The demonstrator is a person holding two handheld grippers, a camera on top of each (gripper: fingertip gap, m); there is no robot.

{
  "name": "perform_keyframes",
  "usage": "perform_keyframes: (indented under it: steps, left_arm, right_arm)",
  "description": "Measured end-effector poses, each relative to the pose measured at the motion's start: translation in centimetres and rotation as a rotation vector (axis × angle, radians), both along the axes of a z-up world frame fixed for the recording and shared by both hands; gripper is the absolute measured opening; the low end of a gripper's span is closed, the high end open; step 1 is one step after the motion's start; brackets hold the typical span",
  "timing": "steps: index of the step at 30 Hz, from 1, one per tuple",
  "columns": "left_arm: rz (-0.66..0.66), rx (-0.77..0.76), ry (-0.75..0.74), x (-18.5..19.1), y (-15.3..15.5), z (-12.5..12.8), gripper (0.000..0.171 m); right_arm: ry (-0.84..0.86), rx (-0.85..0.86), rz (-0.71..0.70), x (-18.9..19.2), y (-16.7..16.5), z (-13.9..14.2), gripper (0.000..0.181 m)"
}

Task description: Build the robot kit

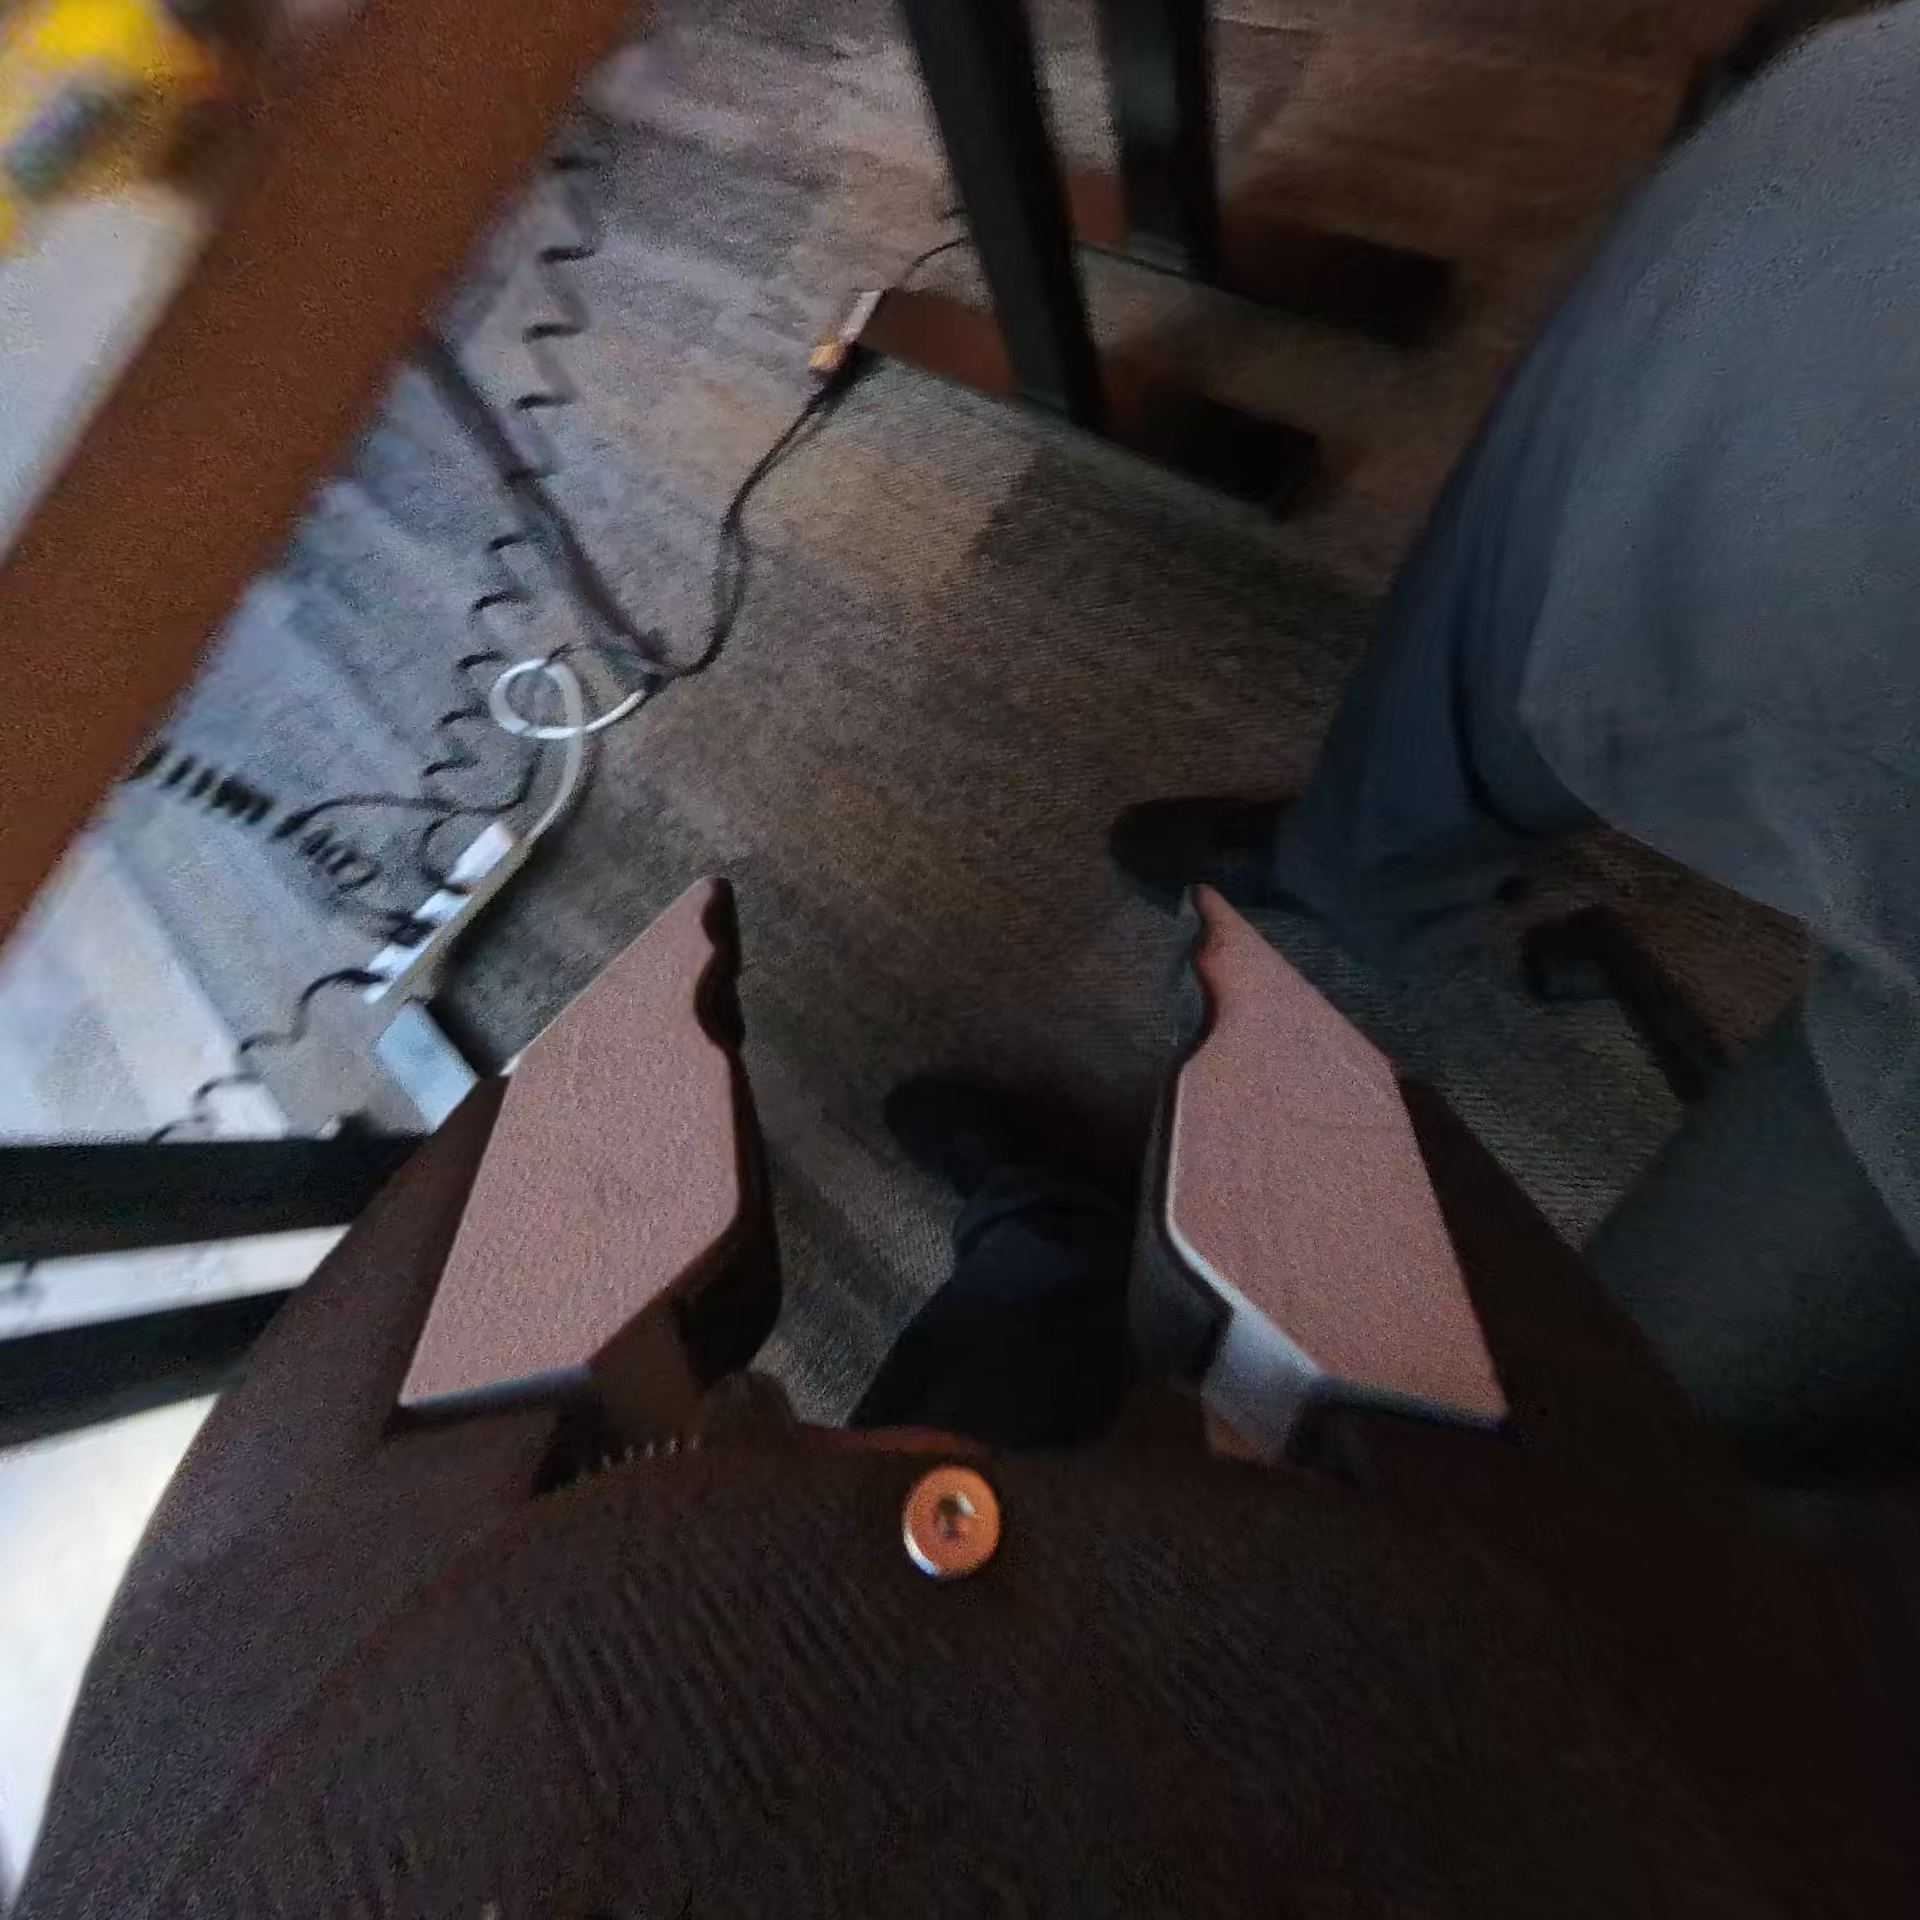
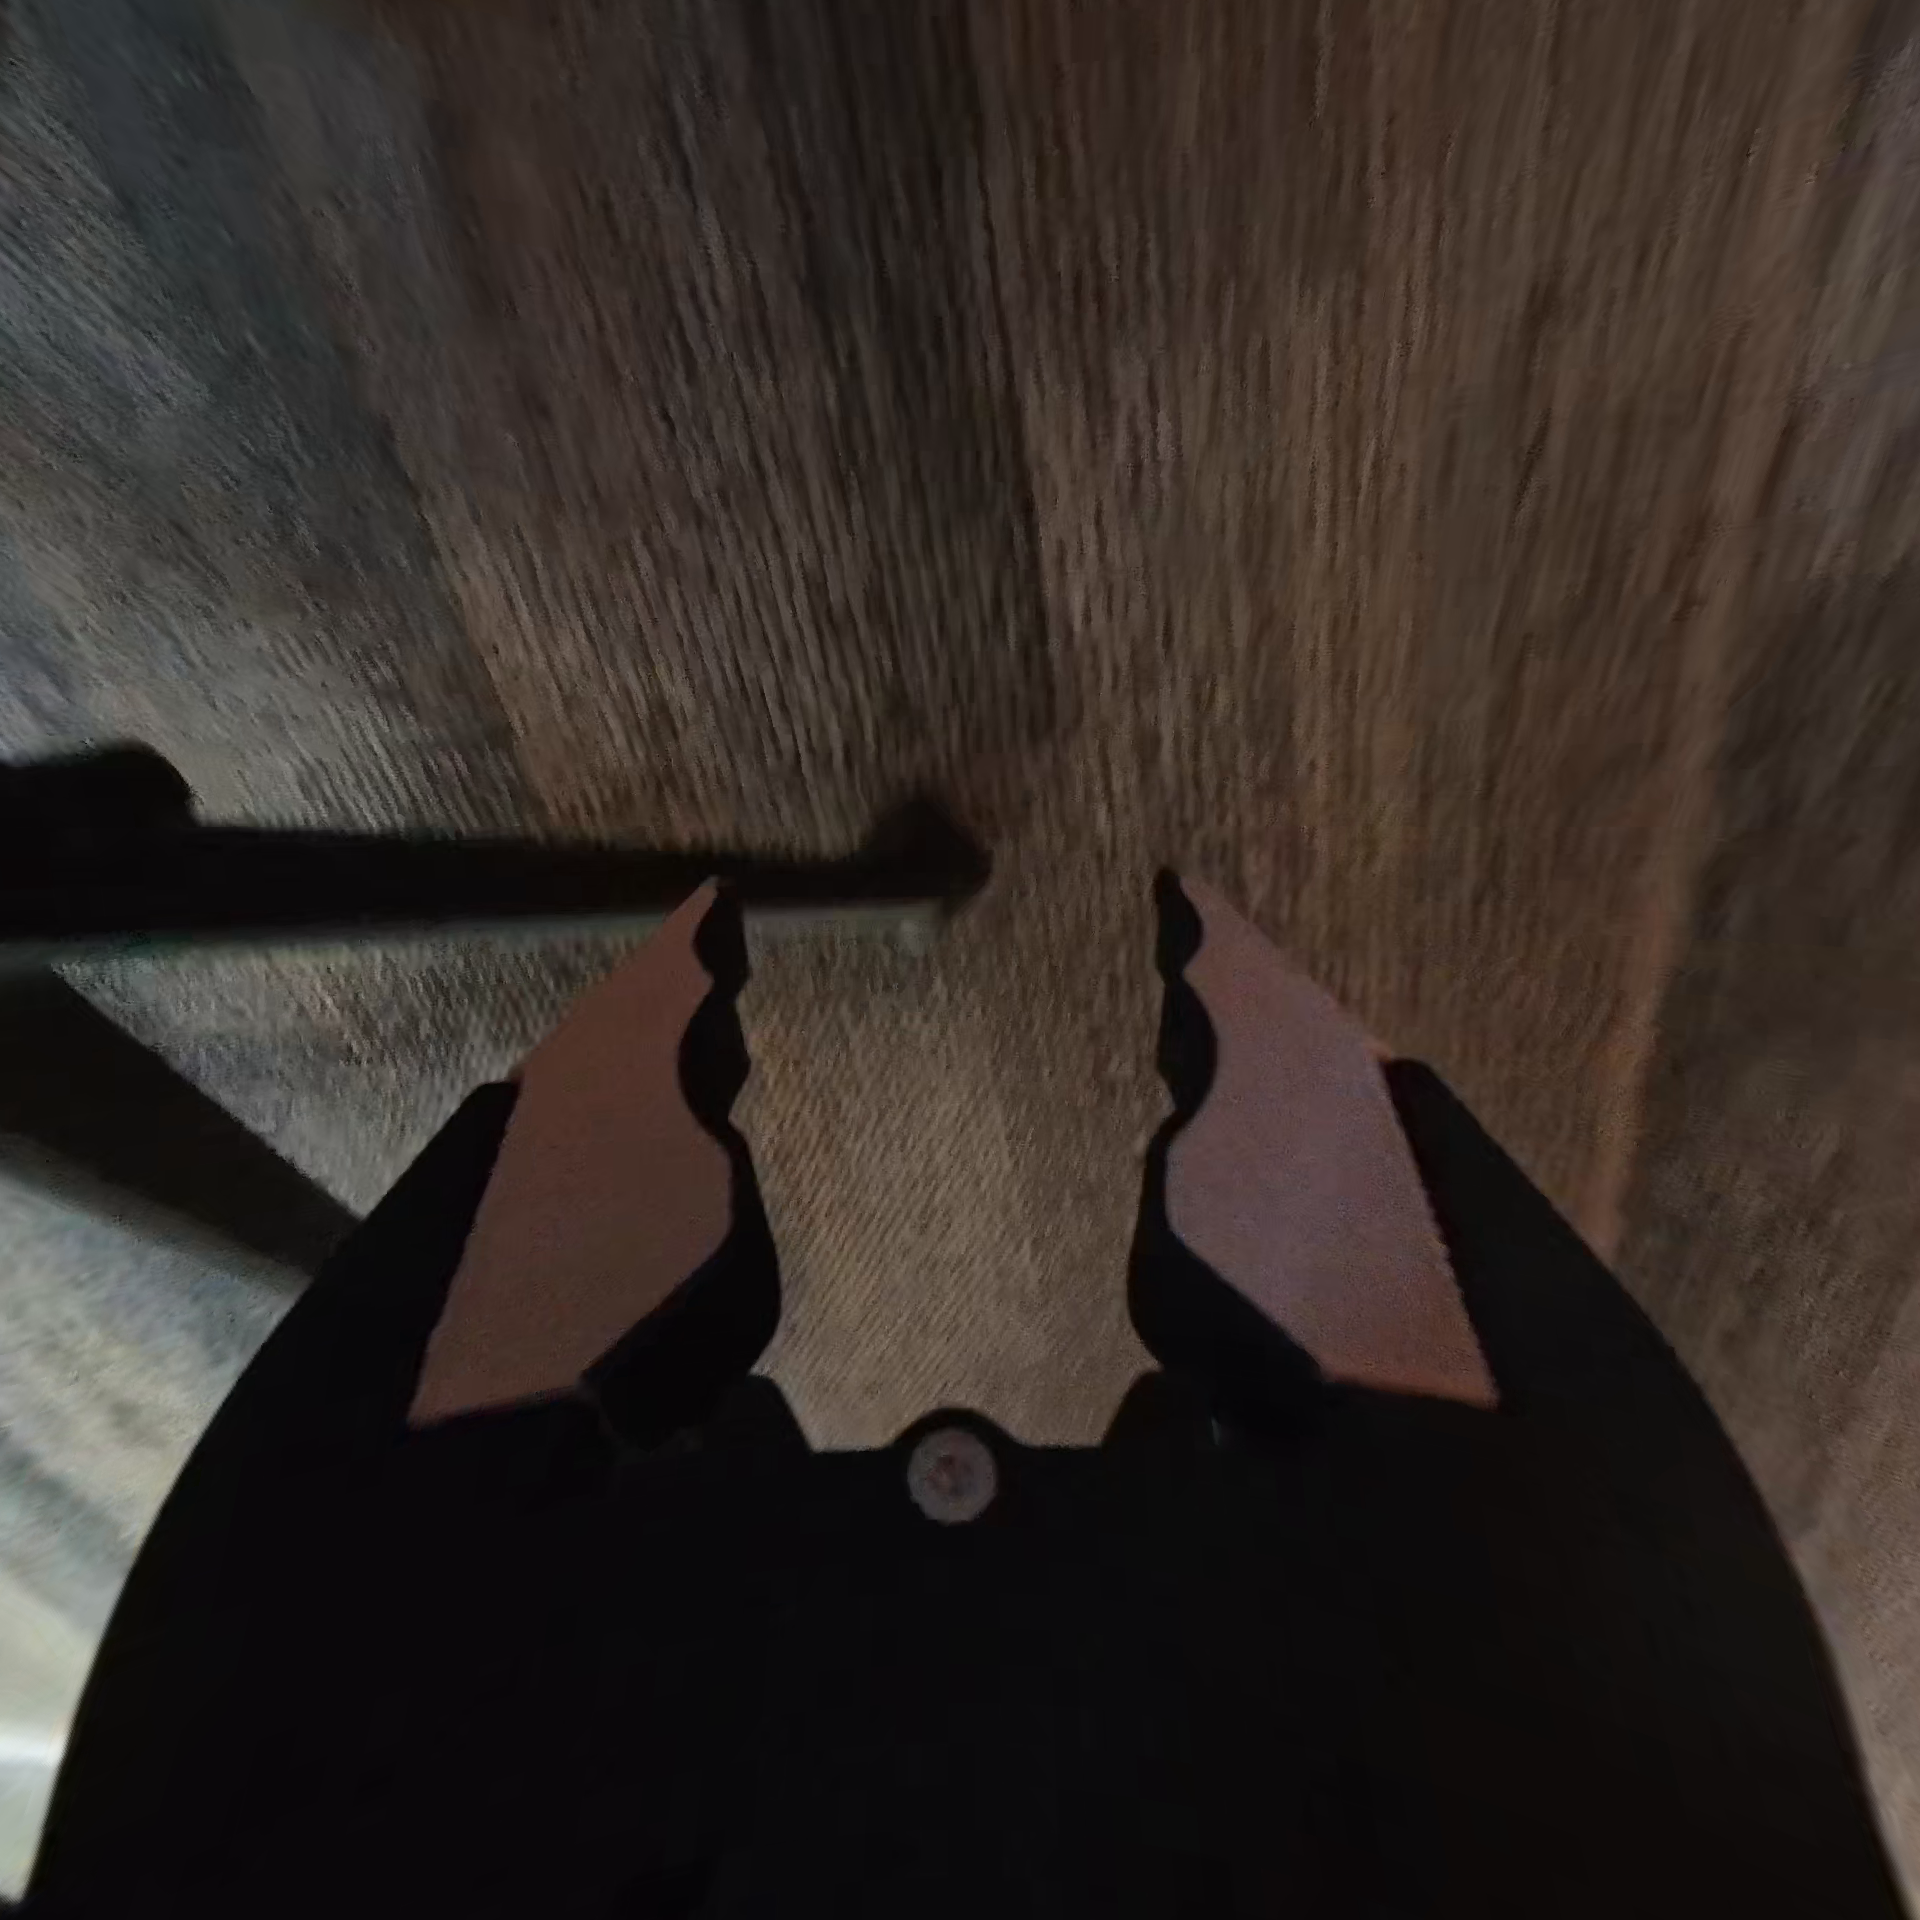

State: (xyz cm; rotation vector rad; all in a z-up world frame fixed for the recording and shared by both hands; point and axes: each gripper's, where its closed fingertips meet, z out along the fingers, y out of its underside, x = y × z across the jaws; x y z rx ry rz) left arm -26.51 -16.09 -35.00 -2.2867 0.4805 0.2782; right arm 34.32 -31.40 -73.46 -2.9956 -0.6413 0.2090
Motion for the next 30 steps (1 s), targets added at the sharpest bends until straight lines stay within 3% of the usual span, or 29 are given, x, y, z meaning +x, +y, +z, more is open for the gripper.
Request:
perform_keyframes:
  steps: [5, 7, 10, 14, 17, 21, 23, 25, 27, 30]
  left_arm:
    - [-0.167, -0.247, 0.049, 6.8, 1.3, -10.2, 0.072]
    - [-0.265, -0.307, 0.142, 9.4, 2.7, -12.1, 0.071]
    - [-0.449, -0.322, 0.213, 15.6, 6.0, -12.9, 0.063]
    - [-0.564, -0.402, 0.239, 22.8, 8.7, -15.5, 0.074]
    - [-0.61, -0.525, 0.301, 25.6, 8.4, -19.2, 0.079]
    - [-0.571, -0.692, 0.327, 27.2, 5.9, -23.7, 0.082]
    - [-0.549, -0.746, 0.311, 28.3, 4.8, -24.9, 0.084]
    - [-0.562, -0.76, 0.329, 29.9, 4.9, -25.2, 0.085]
    - [-0.574, -0.738, 0.336, 32.1, 6.6, -24.5, 0.086]
    - [-0.561, -0.613, 0.286, 36.5, 11.5, -21.8, 0.086]
  right_arm:
    - [-0.119, -0.199, -0.118, 6.8, -13.9, -2.6, 0.079]
    - [-0.147, -0.224, -0.187, 9.0, -17.8, -2.6, 0.078]
    - [-0.17, -0.212, -0.354, 12.0, -21.9, -2.3, 0.079]
    - [-0.194, -0.186, -0.534, 16.4, -26.3, -1.5, 0.069]
    - [-0.268, -0.116, -0.601, 21.9, -28.9, 0.0, 0.068]
    - [-0.282, 0.014, -0.865, 27.5, -32.3, 2.9, 0.074]
    - [-0.243, 0.041, -0.999, 27.1, -34.3, 2.8, 0.08]
    - [-0.182, 0.053, -1.098, 24.1, -35.8, 2.0, 0.08]
    - [-0.084, 0.049, -1.18, 18.6, -36.4, 0.7, 0.078]
    - [0.079, 0.005, -1.227, 8.0, -36.1, -0.9, 0.075]
